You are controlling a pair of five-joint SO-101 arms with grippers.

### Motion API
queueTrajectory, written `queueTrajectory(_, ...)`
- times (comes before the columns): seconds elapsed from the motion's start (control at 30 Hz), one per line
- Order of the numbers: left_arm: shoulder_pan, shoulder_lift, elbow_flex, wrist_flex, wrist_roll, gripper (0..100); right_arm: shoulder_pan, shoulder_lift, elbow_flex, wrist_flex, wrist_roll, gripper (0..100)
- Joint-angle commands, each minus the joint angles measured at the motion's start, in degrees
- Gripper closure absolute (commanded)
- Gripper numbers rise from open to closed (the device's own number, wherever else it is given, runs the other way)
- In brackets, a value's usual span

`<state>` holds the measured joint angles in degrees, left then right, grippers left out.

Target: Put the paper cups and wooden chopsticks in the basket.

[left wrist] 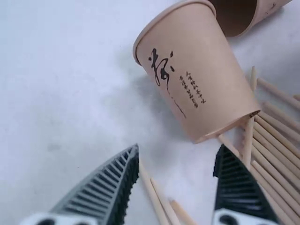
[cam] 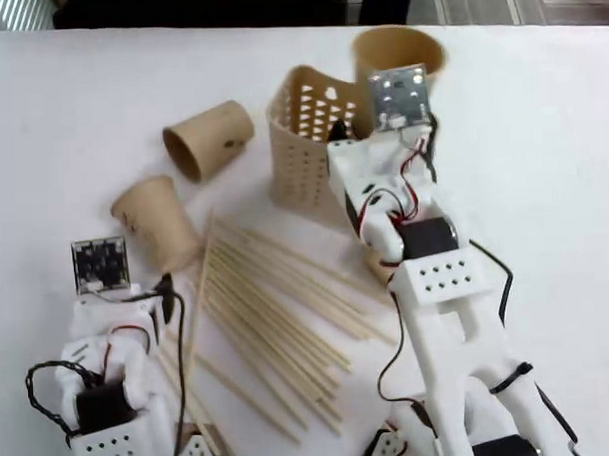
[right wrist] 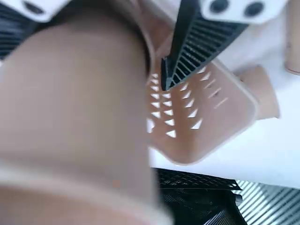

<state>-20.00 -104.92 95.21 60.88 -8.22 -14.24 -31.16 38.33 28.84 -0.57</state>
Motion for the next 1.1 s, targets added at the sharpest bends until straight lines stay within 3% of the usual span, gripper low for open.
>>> queueTrajectory(0.0,-0.57,0.48,-0.35,-1.14,-0.53,73,-0.22,0.4,-5.19,7.69,-0.7,52.4)
queueTrajectory(0.23,-0.57,0.48,-0.35,-1.14,-0.53,73,-0.31,0.4,-13.54,18.95,-1.14,52.4)
queueTrajectory(1.07,-0.57,0.48,-0.35,-1.14,-0.53,73,-3.03,-1.54,-12.66,19.12,1.14,52.6)
